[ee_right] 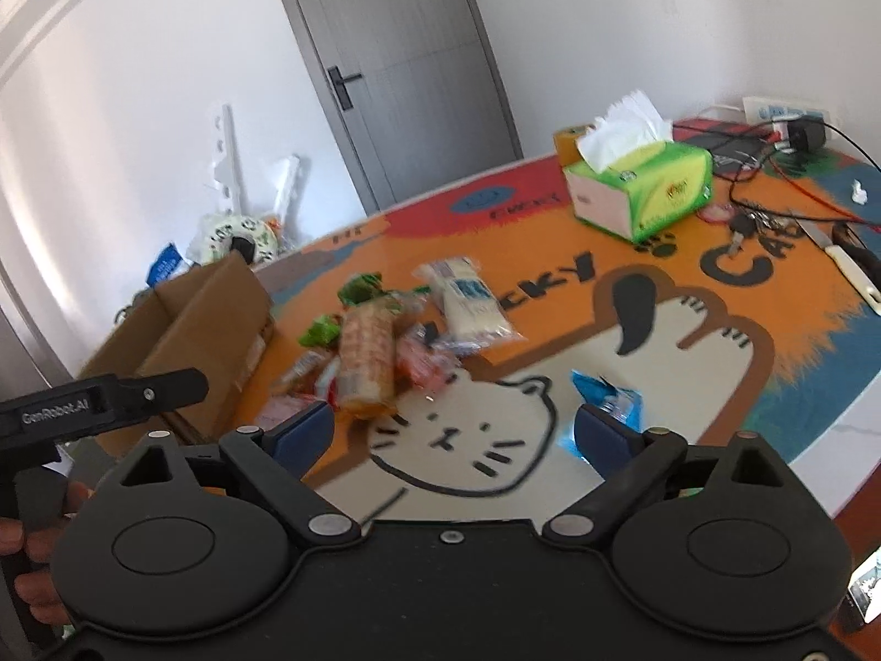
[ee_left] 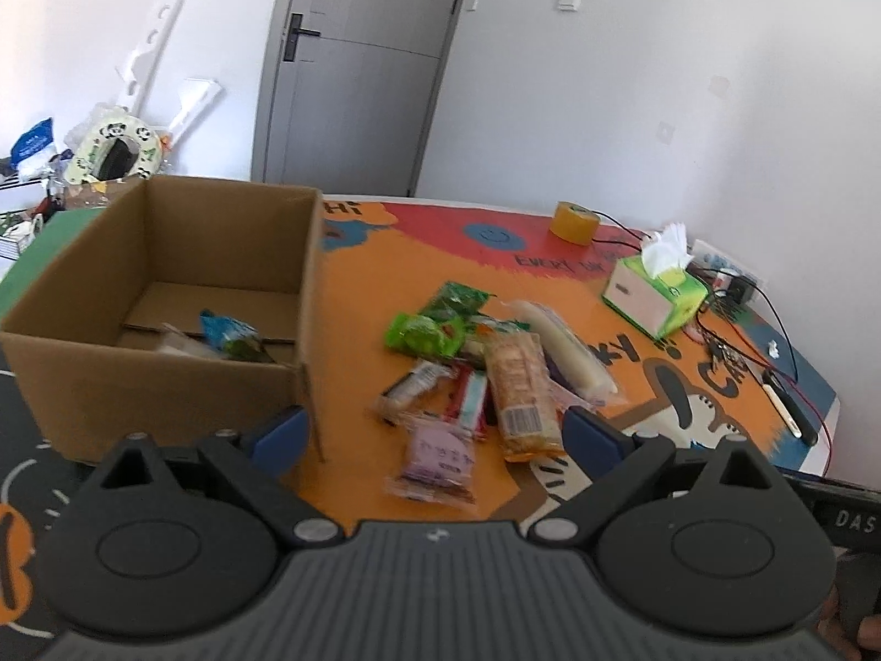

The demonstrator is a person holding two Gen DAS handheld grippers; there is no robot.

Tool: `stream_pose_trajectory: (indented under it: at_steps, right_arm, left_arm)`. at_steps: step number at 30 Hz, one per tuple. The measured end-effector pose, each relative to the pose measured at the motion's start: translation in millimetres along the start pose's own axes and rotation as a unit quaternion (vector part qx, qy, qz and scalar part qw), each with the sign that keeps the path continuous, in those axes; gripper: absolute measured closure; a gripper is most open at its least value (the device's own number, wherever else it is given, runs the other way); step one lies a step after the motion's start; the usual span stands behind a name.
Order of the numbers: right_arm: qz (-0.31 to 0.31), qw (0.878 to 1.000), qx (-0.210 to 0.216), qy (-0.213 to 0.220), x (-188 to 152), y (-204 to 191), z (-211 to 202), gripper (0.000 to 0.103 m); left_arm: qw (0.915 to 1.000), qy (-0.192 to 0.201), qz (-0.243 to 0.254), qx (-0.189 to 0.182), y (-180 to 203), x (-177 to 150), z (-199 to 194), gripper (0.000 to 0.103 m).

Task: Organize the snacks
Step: 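Move both grippers back from the box toward the snack pile, then grasp the pink-labelled pack with the left gripper while the right grasps a blue candy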

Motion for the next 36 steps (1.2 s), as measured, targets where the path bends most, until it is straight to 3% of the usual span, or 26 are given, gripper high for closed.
stream_pose_trajectory:
  at_steps: [11,19,24,26,29,36]
  right_arm:
    - [0.035,0.998,-0.054,-0.025,-3,42,27,0.017]
    - [0.041,0.996,-0.079,-0.031,4,52,45,0.024]
    - [0.021,0.994,-0.103,-0.032,4,45,50,0.042]
    - [0.018,0.994,-0.103,-0.03,4,44,50,0.067]
    - [0.02,0.996,-0.087,-0.029,3,43,48,0.069]
    - [0.016,0.998,-0.052,-0.024,1,26,42,0.07]
  left_arm:
    - [0.9995,-0.033,0.0,0.002,5,-10,44,0.027]
    - [0.9989,-0.045,-0.002,0.016,1,-12,73,0.034]
    - [0.9988,-0.038,0.022,0.022,5,-13,77,0.047]
    - [0.9986,-0.034,0.028,0.03,5,-14,77,0.061]
    - [0.999,-0.034,0.023,0.018,5,-14,75,0.07]
    - [0.9991,-0.035,0.026,-0.006,10,-18,63,0.072]
Point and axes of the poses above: each gripper's, at about its wrist camera, not at the fingertips, and z roughly the way its jaws point, y to its right, x to its top, the point moved 8 cm from there along z, roughly the way its jaws point, and after that the axes turned 14 degrees about -y, right-handed, at the moved point
